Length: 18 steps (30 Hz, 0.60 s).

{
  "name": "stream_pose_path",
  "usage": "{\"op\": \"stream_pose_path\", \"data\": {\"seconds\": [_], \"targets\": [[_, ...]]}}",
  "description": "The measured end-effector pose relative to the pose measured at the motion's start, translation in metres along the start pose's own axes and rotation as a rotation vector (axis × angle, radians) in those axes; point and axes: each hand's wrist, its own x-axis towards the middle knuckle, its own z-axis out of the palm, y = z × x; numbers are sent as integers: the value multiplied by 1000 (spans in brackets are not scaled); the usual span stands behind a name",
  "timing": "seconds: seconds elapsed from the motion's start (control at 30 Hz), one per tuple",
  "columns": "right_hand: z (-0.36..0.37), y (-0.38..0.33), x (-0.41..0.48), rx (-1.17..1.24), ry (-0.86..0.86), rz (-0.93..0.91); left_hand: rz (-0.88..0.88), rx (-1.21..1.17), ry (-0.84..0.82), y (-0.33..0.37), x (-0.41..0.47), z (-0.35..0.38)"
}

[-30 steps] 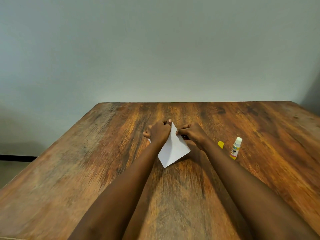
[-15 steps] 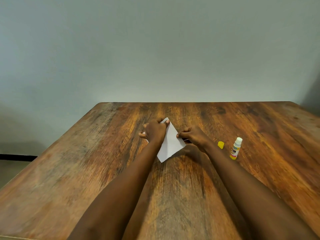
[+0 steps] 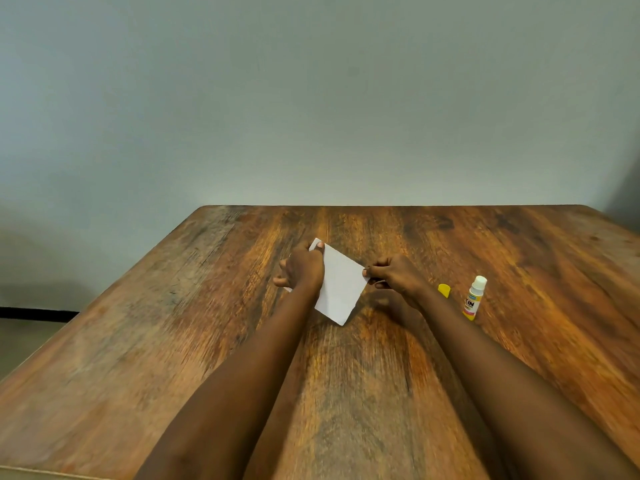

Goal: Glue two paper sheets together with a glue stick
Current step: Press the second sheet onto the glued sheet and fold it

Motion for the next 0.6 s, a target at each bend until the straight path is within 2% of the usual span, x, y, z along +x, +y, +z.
{"op": "stream_pose_path", "data": {"seconds": [0.13,0.27,0.33,0.43,0.6], "targets": [[1,-3,2,-7,15,-5,89,259,-9,-5,-2,2],[2,-8,4,-51,-27,-7,448,436,-159,-10,-9,6],[4,-10,5,-69,-36,-8,593,440,-250,-9,-11,8],[4,-10,7,-96,-29,-16,605,398,-239,-5,-14,8],[2,-11,8,-48,1,-41,495,471,-148,2,-14,6]]}}
